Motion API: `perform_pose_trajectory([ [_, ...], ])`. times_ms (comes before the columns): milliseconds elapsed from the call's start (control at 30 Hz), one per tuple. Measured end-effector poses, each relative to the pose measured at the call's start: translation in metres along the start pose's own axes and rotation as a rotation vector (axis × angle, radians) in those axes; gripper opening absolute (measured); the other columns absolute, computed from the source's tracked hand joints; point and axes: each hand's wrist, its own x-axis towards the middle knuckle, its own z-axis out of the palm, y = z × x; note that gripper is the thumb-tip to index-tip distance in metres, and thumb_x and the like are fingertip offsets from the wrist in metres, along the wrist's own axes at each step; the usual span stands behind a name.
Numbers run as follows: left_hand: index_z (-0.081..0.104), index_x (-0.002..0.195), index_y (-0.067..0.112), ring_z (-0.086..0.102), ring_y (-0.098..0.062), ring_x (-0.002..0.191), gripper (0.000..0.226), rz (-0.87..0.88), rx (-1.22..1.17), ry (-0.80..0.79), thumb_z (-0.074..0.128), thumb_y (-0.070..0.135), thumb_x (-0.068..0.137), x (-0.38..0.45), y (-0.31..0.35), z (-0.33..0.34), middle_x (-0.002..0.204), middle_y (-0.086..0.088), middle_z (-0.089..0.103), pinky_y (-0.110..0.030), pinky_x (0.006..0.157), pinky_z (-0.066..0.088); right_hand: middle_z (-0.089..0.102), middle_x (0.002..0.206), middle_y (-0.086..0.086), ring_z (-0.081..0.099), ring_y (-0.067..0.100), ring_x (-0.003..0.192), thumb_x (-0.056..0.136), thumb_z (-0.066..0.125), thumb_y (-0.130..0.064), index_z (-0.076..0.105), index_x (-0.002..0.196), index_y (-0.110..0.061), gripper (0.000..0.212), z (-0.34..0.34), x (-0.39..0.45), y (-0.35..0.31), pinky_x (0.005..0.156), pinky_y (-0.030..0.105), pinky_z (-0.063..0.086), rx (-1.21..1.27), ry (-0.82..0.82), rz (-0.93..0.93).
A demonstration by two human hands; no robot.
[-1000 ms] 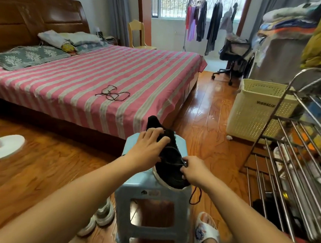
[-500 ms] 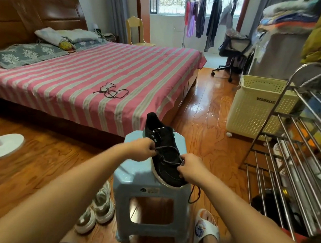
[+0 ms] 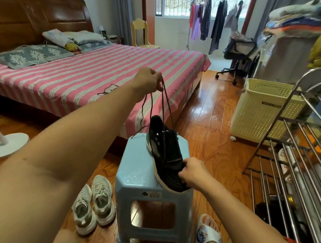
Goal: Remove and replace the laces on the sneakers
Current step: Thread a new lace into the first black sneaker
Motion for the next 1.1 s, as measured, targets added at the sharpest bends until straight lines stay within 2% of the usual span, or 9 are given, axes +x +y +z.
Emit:
perform_pose_trajectory([
  [133, 0.064, 0.098, 0.005, 0.066, -0.020, 0.076, 0.027, 0.074, 0.171, -0.062, 0.048, 0.024, 0.109, -0.009, -0.006, 0.030, 0.092, -0.013, 0.070, -0.030, 0.067, 0.048, 0.068, 0.092, 0.005, 0.071, 0.019, 0.078, 0.086, 0.069, -0.011, 0.065, 0.117, -0.015, 0.032, 0.000, -0.005, -0.001, 0.069, 0.037, 0.064, 0.002, -0.023, -0.021],
  [200, 0.059, 0.124, 0.006, 0.061, -0.031, 0.109, 0.032, 0.076, 0.573, -0.088, 0.050, 0.031, 0.107, -0.010, -0.020, 0.044, 0.125, -0.020, 0.062, -0.037, 0.087, 0.048, 0.070, 0.093, 0.005, 0.071, 0.018, 0.079, 0.087, 0.068, -0.010, 0.064, 0.123, -0.014, 0.037, -0.004, -0.009, -0.002, 0.071, 0.036, 0.063, -0.002, -0.037, -0.027],
  [267, 0.036, 0.149, 0.018, 0.027, -0.040, 0.145, 0.054, 0.056, 0.887, -0.025, 0.055, 0.037, 0.102, -0.026, -0.040, 0.052, 0.156, -0.019, 0.030, -0.052, 0.116, 0.028, 0.072, 0.091, 0.008, 0.073, 0.016, 0.073, 0.089, 0.068, -0.008, 0.057, 0.135, -0.012, 0.047, -0.008, -0.018, -0.004, 0.063, 0.029, 0.062, 0.070, -0.076, -0.012],
  [333, 0.030, 0.151, 0.023, 0.019, -0.038, 0.147, 0.062, 0.080, 0.792, 0.060, 0.058, 0.037, 0.099, -0.055, -0.061, 0.056, 0.157, -0.014, 0.020, -0.055, 0.119, 0.022, 0.075, 0.087, 0.011, 0.073, 0.013, 0.065, 0.094, 0.066, -0.010, 0.048, 0.142, -0.008, 0.051, -0.013, -0.029, -0.007, 0.056, 0.023, 0.057, 0.195, -0.166, 0.021],
  [433, 0.046, 0.126, 0.014, 0.045, -0.035, 0.122, 0.036, -0.034, 0.349, 0.150, 0.060, 0.032, 0.097, -0.113, -0.110, 0.058, 0.133, -0.015, 0.039, -0.047, 0.106, 0.040, 0.074, 0.091, 0.019, 0.072, 0.019, 0.064, 0.099, 0.062, -0.024, 0.058, 0.122, -0.001, 0.032, -0.025, -0.042, -0.011, 0.060, 0.029, 0.061, 0.356, -0.236, 0.091],
  [567, 0.049, 0.097, 0.026, 0.062, -0.024, 0.093, 0.025, -0.166, 0.197, -0.067, 0.072, 0.035, 0.090, -0.167, -0.156, 0.065, 0.103, -0.006, 0.058, -0.042, 0.082, 0.055, 0.068, 0.098, 0.009, 0.072, 0.019, 0.079, 0.098, 0.059, -0.048, 0.057, 0.105, -0.013, 0.035, -0.030, -0.021, -0.011, 0.065, 0.030, 0.061, 0.378, -0.065, 0.117],
  [800, 0.057, 0.089, 0.025, 0.048, -0.002, 0.087, 0.015, 0.091, 0.323, -0.064, 0.069, 0.018, 0.094, -0.165, -0.179, 0.065, 0.095, 0.006, 0.053, -0.011, 0.073, 0.036, 0.065, 0.090, 0.009, 0.059, 0.020, 0.081, 0.095, 0.066, -0.014, 0.068, 0.107, 0.001, 0.019, -0.017, 0.010, -0.013, 0.075, 0.031, 0.054, 0.828, -0.124, 0.083],
  [967, 0.061, 0.110, 0.027, 0.050, -0.008, 0.107, 0.020, 0.176, 0.266, -0.121, 0.064, 0.030, 0.090, -0.165, -0.158, 0.068, 0.105, 0.015, 0.059, -0.033, 0.094, 0.041, 0.071, 0.088, 0.012, 0.069, 0.025, 0.086, 0.094, 0.065, -0.019, 0.074, 0.089, -0.011, 0.013, -0.033, -0.006, -0.029, 0.086, 0.044, 0.056, 0.718, 0.014, -0.258],
  [1100, 0.067, 0.117, 0.027, 0.067, -0.003, 0.105, 0.023, 0.096, -0.006, -0.207, 0.070, 0.028, 0.094, -0.160, -0.136, 0.071, 0.105, 0.011, 0.073, -0.027, 0.093, 0.053, 0.076, 0.092, 0.001, 0.072, 0.006, 0.086, 0.101, 0.057, -0.016, 0.076, 0.105, -0.010, 0.020, -0.035, -0.013, -0.050, 0.074, 0.019, 0.056, 0.737, -0.022, -0.391],
])
